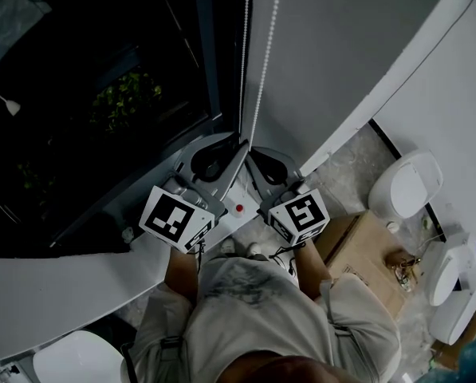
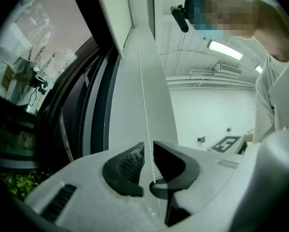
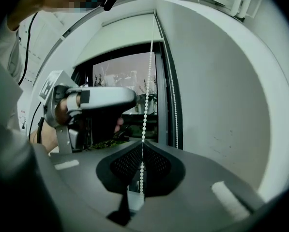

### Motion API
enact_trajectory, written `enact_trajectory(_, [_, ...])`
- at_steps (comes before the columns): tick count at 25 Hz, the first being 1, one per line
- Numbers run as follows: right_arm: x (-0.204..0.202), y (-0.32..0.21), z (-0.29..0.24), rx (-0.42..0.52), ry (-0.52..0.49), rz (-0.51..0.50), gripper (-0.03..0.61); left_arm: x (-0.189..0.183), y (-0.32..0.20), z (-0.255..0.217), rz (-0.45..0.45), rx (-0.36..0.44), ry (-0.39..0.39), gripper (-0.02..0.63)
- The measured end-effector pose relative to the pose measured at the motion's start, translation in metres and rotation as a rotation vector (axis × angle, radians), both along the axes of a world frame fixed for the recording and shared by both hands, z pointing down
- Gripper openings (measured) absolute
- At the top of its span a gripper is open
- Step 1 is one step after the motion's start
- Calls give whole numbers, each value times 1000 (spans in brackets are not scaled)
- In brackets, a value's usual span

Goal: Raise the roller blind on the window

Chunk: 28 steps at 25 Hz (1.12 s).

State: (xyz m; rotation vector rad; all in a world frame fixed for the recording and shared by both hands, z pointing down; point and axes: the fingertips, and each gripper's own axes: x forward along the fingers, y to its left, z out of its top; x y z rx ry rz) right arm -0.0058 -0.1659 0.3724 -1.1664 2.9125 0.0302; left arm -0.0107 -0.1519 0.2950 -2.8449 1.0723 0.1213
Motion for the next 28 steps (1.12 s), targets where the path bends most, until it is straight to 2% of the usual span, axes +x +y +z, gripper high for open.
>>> enact_trajectory(14, [-2, 0, -3, 14, 2, 0, 12, 22, -21, -56, 10, 86, -2, 92])
enact_trajectory(17, [-5, 1, -3, 14, 4, -6, 12, 25, -25, -59, 7, 93, -14, 37])
enact_trajectory(19, [-7, 0, -2, 11, 11, -8, 12, 28, -26, -59, 6, 95, -24, 25])
enact_trajectory(28, [-6, -5, 10, -8, 24, 0, 12, 25, -32, -48, 1, 60, -26, 18])
